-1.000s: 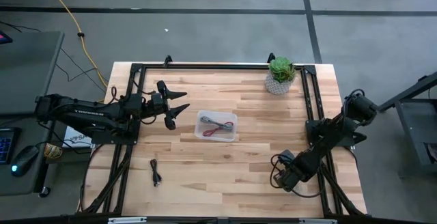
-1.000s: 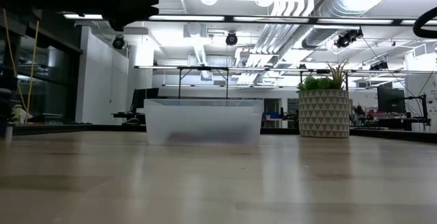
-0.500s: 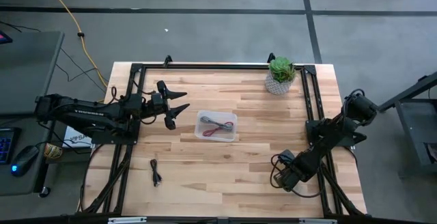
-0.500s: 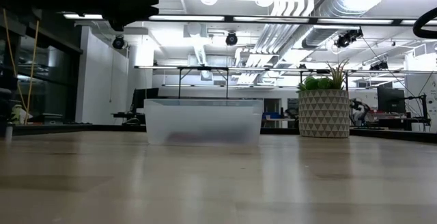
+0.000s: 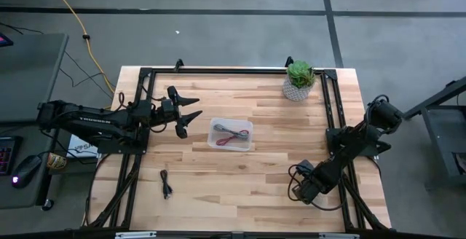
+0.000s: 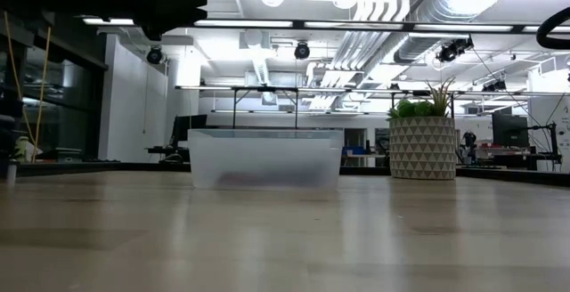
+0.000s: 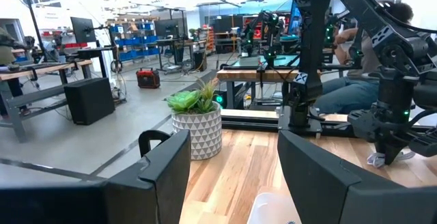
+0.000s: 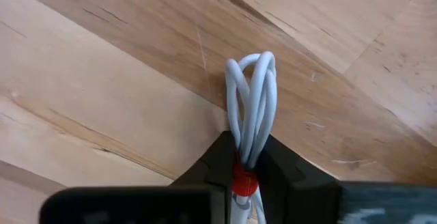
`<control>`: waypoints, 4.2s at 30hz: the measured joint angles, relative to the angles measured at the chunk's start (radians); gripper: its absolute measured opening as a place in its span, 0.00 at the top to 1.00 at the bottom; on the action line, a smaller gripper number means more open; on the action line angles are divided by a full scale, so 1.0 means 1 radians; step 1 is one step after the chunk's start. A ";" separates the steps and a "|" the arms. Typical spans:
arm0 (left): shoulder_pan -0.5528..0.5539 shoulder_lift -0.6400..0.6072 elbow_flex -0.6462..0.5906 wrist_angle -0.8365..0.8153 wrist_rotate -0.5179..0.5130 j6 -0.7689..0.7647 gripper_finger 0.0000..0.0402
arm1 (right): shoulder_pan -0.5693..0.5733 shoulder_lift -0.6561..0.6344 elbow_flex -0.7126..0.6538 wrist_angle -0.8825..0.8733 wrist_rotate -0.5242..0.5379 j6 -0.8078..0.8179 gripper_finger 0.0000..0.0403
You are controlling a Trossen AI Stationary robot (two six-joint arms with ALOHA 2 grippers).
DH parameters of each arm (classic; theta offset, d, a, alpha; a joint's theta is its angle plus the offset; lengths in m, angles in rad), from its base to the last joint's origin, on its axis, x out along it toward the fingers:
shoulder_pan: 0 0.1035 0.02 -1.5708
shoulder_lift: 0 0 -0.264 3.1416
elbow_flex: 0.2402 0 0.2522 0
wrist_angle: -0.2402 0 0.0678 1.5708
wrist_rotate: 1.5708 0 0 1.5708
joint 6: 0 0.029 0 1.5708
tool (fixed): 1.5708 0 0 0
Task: Pick and place USB-C Cables
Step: Put the white charger cable into the transparent bin
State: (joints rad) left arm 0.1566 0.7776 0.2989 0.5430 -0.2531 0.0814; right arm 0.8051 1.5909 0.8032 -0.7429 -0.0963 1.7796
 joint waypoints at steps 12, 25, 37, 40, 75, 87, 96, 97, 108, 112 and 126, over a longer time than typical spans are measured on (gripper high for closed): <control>0.000 0.000 0.000 0.000 0.000 0.000 0.50 | 0.000 0.000 0.000 0.000 0.010 -0.008 0.92; 0.000 0.000 0.000 0.000 0.000 0.000 0.50 | -0.009 -0.001 0.000 0.009 0.013 -0.293 0.92; 0.000 0.000 0.000 0.000 0.000 0.000 0.50 | -0.154 -0.073 -0.001 0.364 0.268 -0.834 0.94; 0.000 0.000 0.000 0.000 0.000 0.000 0.50 | -0.211 -0.074 -0.001 0.501 0.273 -1.033 0.94; 0.000 0.000 0.000 0.000 0.000 -0.001 0.50 | -0.763 -0.074 0.000 1.538 -0.040 -1.989 0.95; 0.000 0.000 0.000 0.000 0.000 -0.003 0.50 | -0.760 -0.074 0.000 1.540 -0.016 -1.987 0.95; 0.000 0.000 0.000 0.000 0.000 -0.003 0.50 | -0.759 -0.065 0.000 1.526 0.027 -1.971 0.95; 0.000 0.000 0.000 0.000 0.000 -0.003 0.50 | -0.761 -0.057 0.000 1.526 0.029 -1.971 0.95; 0.000 0.000 0.000 0.001 0.000 -0.003 0.50 | -0.786 0.159 0.299 0.973 0.122 -1.911 0.95; 0.000 0.000 0.000 0.001 0.000 -0.003 0.50 | -0.783 0.273 0.437 0.775 0.176 -1.911 0.95; 0.000 0.000 0.000 0.001 0.000 -0.003 0.50 | -0.790 0.395 0.567 0.456 0.275 -1.832 0.95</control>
State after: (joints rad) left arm 0.1562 0.7780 0.2989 0.5438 -0.2531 0.0784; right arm 0.0148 1.9862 1.3705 -0.2871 0.1784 -0.0521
